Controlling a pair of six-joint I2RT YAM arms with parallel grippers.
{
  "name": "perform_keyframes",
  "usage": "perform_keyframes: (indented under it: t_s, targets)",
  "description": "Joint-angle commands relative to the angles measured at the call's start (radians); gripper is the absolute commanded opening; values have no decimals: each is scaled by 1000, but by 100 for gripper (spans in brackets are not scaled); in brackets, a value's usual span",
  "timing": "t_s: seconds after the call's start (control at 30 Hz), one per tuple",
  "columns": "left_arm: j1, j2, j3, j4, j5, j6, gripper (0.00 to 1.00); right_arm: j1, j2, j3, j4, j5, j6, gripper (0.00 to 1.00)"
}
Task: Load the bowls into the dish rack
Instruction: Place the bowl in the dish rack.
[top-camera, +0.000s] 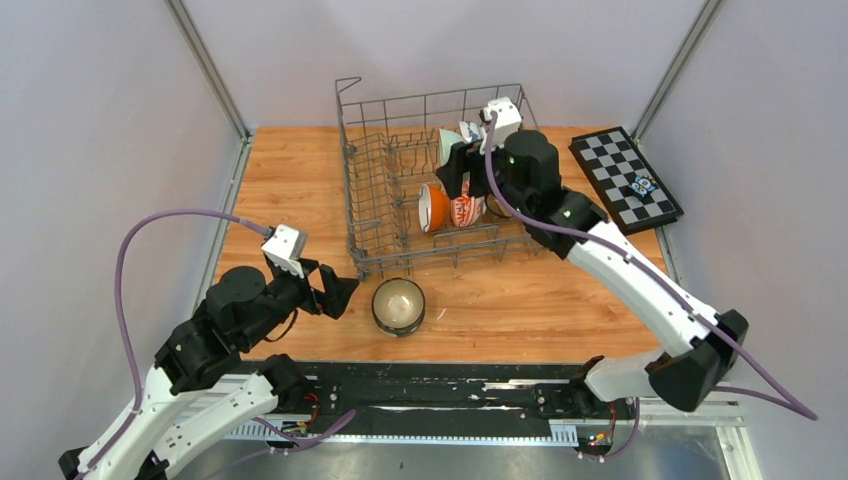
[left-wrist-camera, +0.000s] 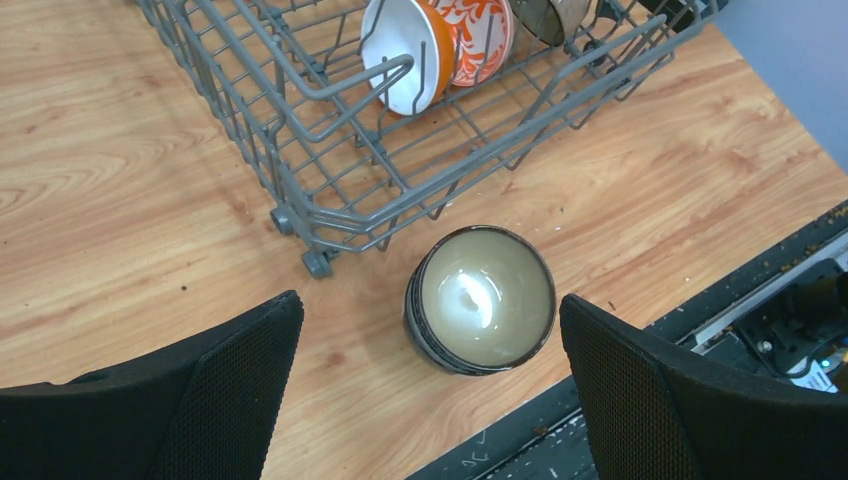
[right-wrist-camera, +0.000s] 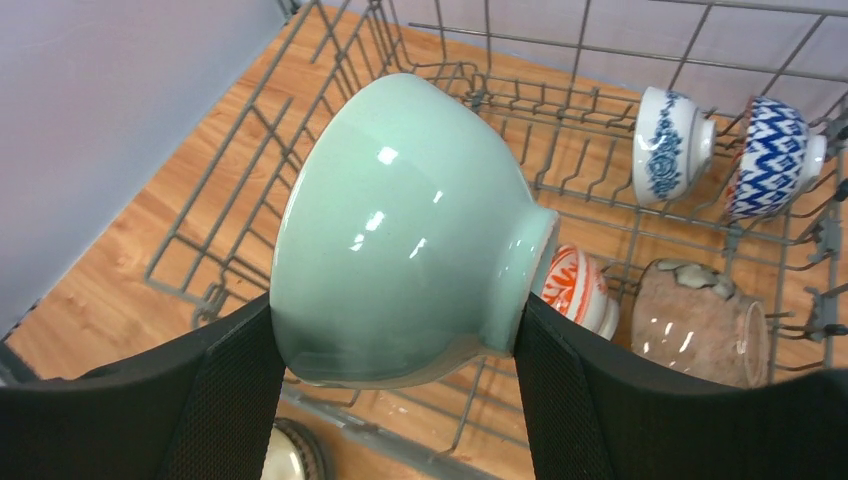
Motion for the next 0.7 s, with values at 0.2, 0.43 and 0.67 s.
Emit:
perform_keyframes:
  t_s: [0.2, 0.43, 0.67]
  targets:
    - [8, -93, -128, 19, -76, -7, 100, -142, 252, 291, -32, -61, -117, 2]
    - [8, -105, -159, 29, -77, -8, 100, -183, 433, 454, -73, -62, -177, 2]
    - [8, -115, -184, 48, -69, 11, 100, -215, 627, 658, -148, -102, -226, 2]
